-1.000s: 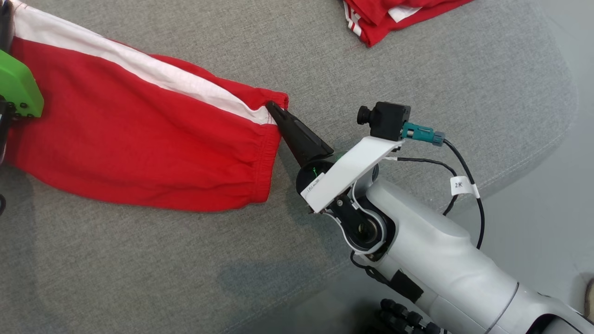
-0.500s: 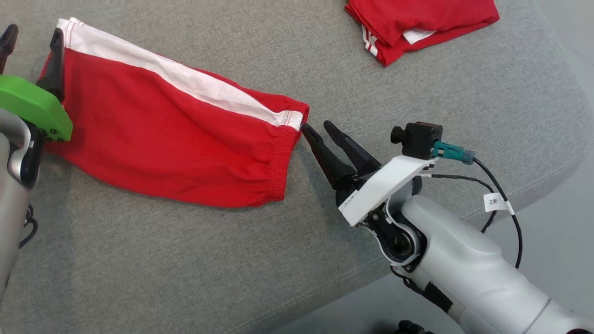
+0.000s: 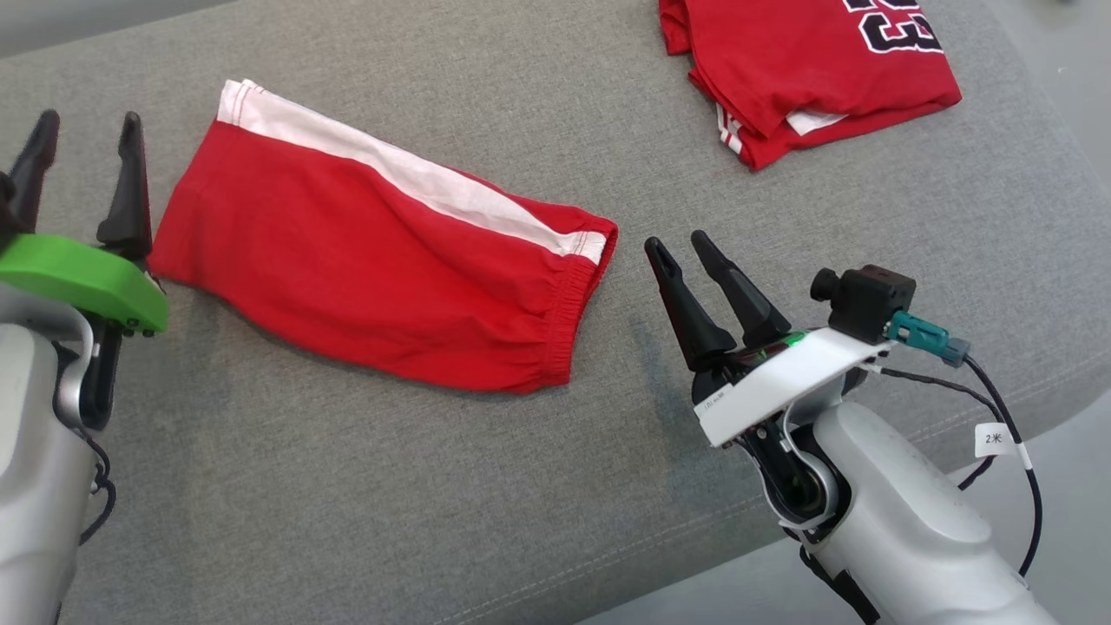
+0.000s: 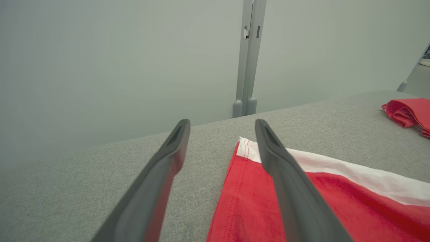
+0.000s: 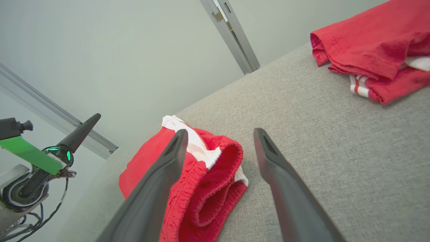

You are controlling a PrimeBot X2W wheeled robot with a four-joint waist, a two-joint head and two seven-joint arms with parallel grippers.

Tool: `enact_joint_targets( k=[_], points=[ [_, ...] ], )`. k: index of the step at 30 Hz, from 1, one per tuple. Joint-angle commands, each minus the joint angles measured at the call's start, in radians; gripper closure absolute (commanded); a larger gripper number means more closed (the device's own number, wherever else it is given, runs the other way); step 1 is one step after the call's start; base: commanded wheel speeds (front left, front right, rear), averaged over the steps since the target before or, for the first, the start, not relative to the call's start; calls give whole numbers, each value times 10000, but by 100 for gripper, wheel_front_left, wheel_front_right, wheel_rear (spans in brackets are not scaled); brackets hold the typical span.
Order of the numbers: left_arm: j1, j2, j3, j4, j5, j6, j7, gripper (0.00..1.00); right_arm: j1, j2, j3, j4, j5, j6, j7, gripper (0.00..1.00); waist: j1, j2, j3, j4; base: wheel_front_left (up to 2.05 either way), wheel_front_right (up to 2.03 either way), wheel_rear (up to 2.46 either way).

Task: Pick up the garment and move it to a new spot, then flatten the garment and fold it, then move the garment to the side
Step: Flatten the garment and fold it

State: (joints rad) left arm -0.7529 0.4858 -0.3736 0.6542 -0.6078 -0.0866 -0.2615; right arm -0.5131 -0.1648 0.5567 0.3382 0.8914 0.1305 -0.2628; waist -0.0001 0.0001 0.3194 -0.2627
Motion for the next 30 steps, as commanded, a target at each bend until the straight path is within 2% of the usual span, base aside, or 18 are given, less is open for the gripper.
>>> enact_joint_targets(
  k=[1, 9, 14, 22, 30],
  points=[
    [282, -23, 168, -136, 174, 52, -33, 0, 170, 37, -145, -124, -352, 4, -38, 0, 1, -1, -264, 233, 0, 0, 0],
    [1516, -618, 1375, -805, 854, 43, -36, 0, 1379, 608, -1815, -1363, -1856, 4, -38, 0, 1, -1, -459, 276, 0, 0, 0],
    [1921, -1047, 1754, -529, 1243, -66, -37, 0, 2134, 772, -2325, -1834, -2462, 4, -38, 0, 1, -1, -512, 257, 0, 0, 0],
    [1474, -1468, 1802, 1152, 1341, -337, -36, 0, 2422, 718, -2494, -2010, -2658, 4, -38, 0, 1, -1, -344, 102, 0, 0, 0],
    [637, -1363, 1422, 2639, 1435, -420, -35, 0, 2273, 680, -2426, -2061, -2687, 4, -38, 0, 1, -1, 56, -197, 0, 0, 0]
  ],
)
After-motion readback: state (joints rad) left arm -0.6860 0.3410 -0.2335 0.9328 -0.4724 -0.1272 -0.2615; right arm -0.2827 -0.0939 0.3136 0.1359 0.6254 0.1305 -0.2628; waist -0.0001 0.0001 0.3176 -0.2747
